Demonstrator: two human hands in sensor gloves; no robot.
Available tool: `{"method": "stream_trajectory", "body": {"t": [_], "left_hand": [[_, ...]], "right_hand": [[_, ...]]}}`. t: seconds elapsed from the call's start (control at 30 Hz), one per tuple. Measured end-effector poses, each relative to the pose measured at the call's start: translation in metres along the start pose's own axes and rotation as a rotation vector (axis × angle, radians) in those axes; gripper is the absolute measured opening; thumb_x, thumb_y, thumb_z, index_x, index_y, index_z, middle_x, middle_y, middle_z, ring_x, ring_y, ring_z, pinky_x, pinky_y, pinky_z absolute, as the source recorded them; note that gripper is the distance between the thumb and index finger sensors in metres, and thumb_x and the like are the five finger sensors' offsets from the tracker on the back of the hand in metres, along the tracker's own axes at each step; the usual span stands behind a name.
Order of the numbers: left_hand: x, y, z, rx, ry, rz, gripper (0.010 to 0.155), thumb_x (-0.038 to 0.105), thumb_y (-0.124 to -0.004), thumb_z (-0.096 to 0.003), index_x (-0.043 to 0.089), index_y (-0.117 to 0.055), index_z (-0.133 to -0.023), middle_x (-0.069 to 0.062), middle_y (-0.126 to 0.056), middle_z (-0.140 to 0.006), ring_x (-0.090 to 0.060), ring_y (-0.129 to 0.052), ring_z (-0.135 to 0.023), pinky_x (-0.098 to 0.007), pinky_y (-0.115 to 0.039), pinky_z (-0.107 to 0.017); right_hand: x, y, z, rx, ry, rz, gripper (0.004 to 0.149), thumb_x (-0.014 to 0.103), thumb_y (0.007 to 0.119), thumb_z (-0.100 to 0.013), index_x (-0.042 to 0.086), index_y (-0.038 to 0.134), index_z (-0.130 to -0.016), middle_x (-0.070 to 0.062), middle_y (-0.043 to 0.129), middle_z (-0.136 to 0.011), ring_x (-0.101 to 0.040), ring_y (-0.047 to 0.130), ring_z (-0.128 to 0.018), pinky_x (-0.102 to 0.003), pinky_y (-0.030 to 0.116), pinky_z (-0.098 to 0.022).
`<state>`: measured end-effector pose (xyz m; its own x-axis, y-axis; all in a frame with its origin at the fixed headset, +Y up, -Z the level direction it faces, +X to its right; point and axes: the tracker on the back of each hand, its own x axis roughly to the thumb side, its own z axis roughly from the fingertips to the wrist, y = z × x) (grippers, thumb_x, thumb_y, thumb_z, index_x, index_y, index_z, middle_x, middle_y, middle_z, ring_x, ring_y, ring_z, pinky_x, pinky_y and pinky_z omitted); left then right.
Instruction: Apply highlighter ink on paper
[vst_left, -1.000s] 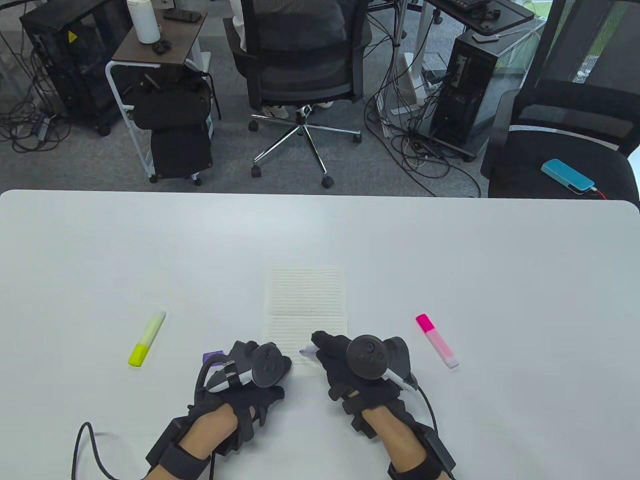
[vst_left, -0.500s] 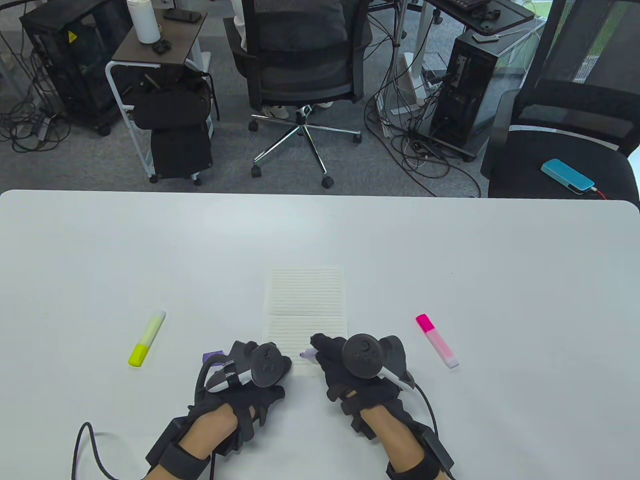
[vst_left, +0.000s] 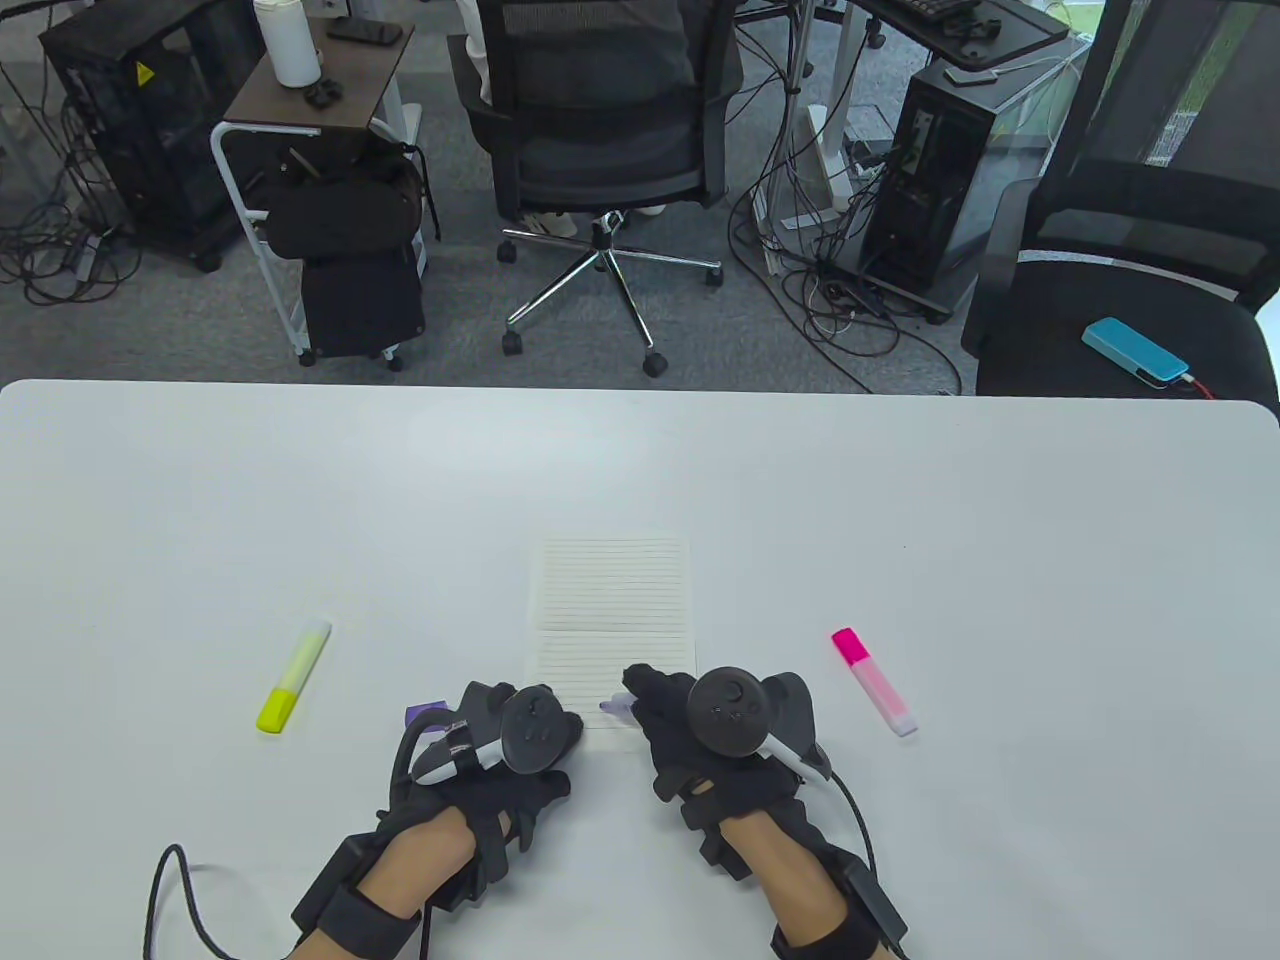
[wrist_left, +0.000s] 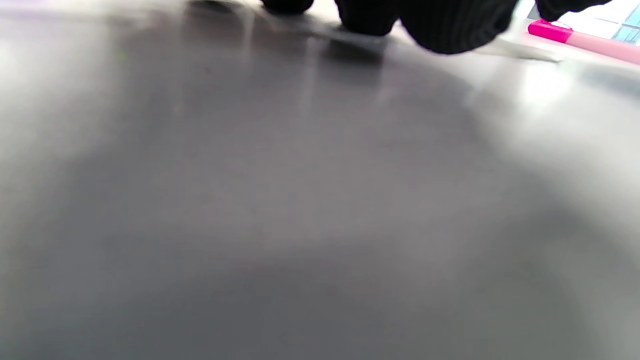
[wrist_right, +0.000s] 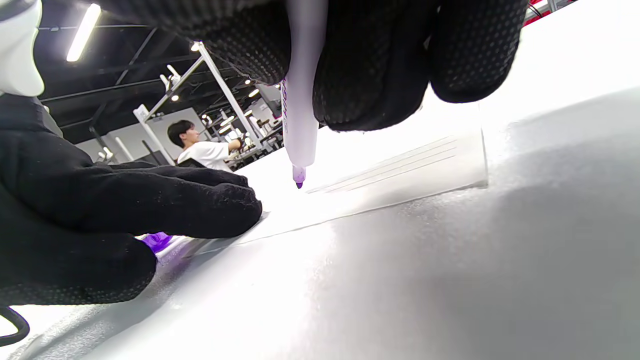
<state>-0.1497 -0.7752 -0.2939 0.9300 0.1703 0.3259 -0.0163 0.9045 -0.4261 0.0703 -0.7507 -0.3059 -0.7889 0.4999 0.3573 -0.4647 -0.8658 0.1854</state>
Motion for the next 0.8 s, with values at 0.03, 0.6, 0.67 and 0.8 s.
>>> {"method": "stream_trajectory", "body": {"t": [0.03,0.6,0.67,0.8], "left_hand": [[0.0,0.0,0.0,0.0,0.0,0.0,0.066,0.051,-0.07,-0.0431,0.036,-0.051,-0.105,-0.002,-0.037,-0.115,-0.042,-0.036,-0.105,-0.065,-0.034,-0.073],[-0.001,0.0,0.0,-0.012,0.009,0.009,0.066,0.051,-0.07,-0.0431,0.036,-0.05,-0.105,-0.001,-0.036,-0.115,-0.042,-0.035,-0.105,-0.065,-0.034,-0.073],[-0.001,0.0,0.0,-0.013,0.011,0.01,0.066,0.051,-0.07,-0.0432,0.036,-0.05,-0.105,-0.001,-0.036,-0.114,-0.042,-0.035,-0.105,-0.065,-0.034,-0.073],[-0.001,0.0,0.0,-0.022,0.016,0.012,0.067,0.051,-0.07,-0.0431,0.036,-0.049,-0.105,-0.001,-0.035,-0.114,-0.042,-0.035,-0.105,-0.065,-0.034,-0.073]], "right_hand": [[0.001,0.001,-0.001,0.003,0.0,0.013,0.041,0.03,0.075,-0.065,0.022,0.069,-0.104,-0.017,0.086,-0.087,-0.032,0.093,-0.056,-0.057,0.074,-0.059],[0.001,-0.007,0.001,-0.014,0.06,0.09,0.04,0.029,0.076,-0.064,0.021,0.072,-0.102,-0.018,0.088,-0.083,-0.031,0.094,-0.051,-0.057,0.075,-0.057],[0.001,-0.007,0.001,-0.009,0.059,0.088,0.04,0.029,0.076,-0.064,0.02,0.072,-0.102,-0.018,0.088,-0.083,-0.031,0.094,-0.051,-0.057,0.075,-0.057],[0.003,-0.01,0.003,0.02,0.067,0.09,0.039,0.029,0.077,-0.063,0.02,0.074,-0.101,-0.018,0.089,-0.081,-0.031,0.094,-0.049,-0.057,0.075,-0.056]]}}
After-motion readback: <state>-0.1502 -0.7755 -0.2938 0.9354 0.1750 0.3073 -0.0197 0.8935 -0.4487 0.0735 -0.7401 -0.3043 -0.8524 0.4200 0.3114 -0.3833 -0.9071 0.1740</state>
